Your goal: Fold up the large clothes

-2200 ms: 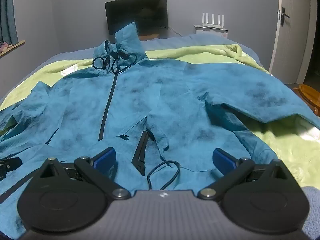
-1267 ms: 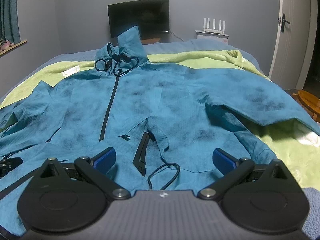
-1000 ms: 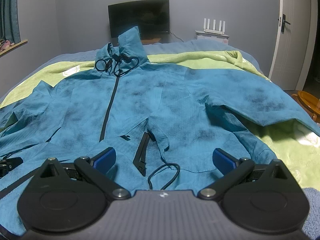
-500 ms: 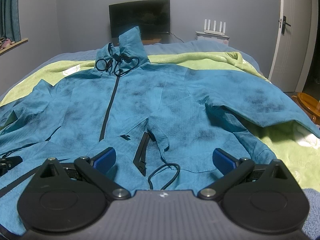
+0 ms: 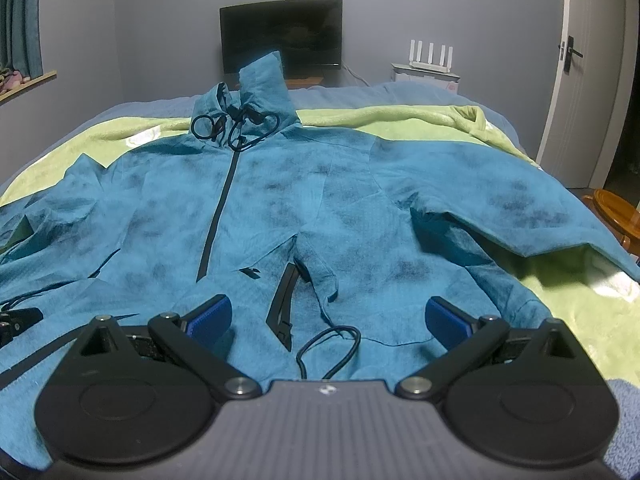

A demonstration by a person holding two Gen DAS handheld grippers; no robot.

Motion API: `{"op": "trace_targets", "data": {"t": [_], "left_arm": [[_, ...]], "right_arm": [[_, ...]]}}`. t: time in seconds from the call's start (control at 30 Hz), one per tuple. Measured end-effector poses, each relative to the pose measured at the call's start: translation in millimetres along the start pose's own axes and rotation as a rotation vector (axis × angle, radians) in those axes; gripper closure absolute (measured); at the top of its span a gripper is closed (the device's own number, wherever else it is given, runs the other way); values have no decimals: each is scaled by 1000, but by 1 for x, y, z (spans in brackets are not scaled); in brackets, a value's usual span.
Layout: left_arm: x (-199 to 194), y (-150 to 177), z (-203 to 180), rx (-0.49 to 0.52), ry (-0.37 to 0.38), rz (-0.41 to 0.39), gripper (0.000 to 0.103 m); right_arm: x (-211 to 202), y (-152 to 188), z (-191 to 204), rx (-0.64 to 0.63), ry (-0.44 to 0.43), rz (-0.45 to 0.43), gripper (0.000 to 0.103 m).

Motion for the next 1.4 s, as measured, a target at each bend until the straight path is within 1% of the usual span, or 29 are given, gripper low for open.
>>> {"op": "trace_targets", "data": {"t": [1.3, 1.4], "left_arm": [[2, 0, 0, 3, -1, 0, 0], [0, -1, 0, -6, 3, -15, 0]], "right_arm": [[-2, -1, 1, -16, 5, -3, 0], [-5, -5, -2, -12, 3, -18, 0]]}}
Point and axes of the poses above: each gripper's, at about its wrist camera, not at the fingertips, and x roughly the way its jaws point, z to its left, y to its underside, the point moved 10 cm from there along x, roughly the way its jaws point, and after that the axes turned 12 degrees about -z, right-handed, at the moved point
